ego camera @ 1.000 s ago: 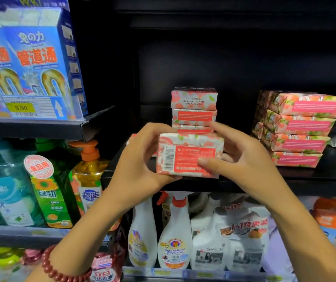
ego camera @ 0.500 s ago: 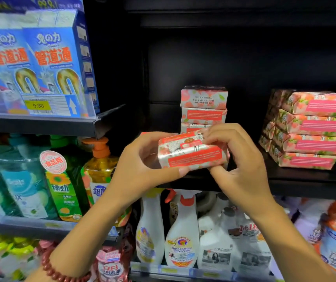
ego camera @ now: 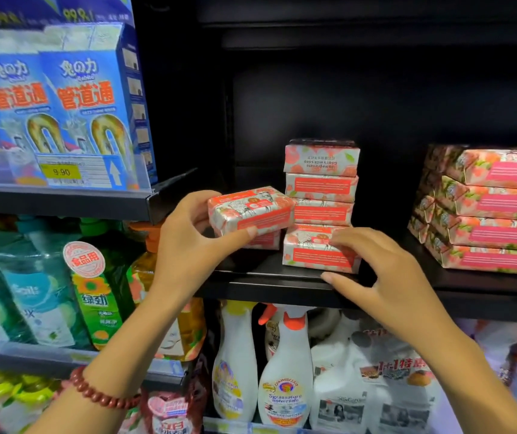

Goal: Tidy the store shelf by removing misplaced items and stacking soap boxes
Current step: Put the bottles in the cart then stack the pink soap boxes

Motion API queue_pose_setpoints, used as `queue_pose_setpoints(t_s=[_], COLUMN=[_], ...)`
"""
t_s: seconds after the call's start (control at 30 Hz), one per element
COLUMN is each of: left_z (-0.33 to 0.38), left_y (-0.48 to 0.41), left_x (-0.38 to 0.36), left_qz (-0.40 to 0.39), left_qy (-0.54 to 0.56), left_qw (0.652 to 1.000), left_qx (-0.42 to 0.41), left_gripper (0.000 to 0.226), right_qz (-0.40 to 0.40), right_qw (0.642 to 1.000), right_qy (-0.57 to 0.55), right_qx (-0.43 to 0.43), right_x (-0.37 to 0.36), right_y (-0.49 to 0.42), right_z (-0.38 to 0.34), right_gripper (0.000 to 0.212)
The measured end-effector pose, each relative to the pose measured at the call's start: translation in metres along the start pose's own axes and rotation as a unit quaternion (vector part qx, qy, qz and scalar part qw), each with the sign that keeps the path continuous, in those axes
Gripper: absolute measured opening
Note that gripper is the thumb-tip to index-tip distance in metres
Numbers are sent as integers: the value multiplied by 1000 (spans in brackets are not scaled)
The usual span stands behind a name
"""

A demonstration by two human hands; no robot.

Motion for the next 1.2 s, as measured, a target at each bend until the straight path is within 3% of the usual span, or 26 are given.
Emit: queue_pose_setpoints(t_s=[0.13, 0.3, 0.47, 0.77, 0.97, 1.03, 1.1, 1.2], left_z=[-18, -29, -23, -23, -5, -3, -1, 3], left_y=[-15, -23, -22, -8, 22, 30, 34, 36], left_x=[-6, -8, -11, -14, -16, -22, -29, -38], left_qz=[-30, -74, -62, -12, 56, 34, -13, -68], left_qy=[-33, -8, -60, -164, -177, -154, -118, -114], left_qw=[999, 994, 996, 986, 972, 973, 983, 987], left_qx=[32, 74, 36, -15, -142, -169, -139, -86], left_gripper=[68, 93, 45, 54, 46, 38, 37, 46], right_qz=[11, 21, 25, 14, 35, 23, -17, -45], right_qw=[1000, 1000, 1000, 999, 999, 998, 997, 994], right_qy=[13, 18, 3, 45, -30, -51, -36, -23], right_qx=[-1, -5, -7, 3, 20, -14, -65, -100], right_x=[-6, -7, -7, -7, 2, 5, 4, 2], right_y=[6, 6, 7, 5, 3, 1, -2, -6], right_z=[4, 5, 6, 4, 1, 0, 3, 5], right_gripper=[45, 43, 44, 55, 48, 57, 73, 74])
Point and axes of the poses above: each hand's wrist, its own y-axis away from the middle knuckle, its own x-axis out of the back of the hand, z = x × y, the point moved 3 cm from there along -y, towards the middle knuckle, and after that the axes turned 1 degree about z, right-handed, at the moved point
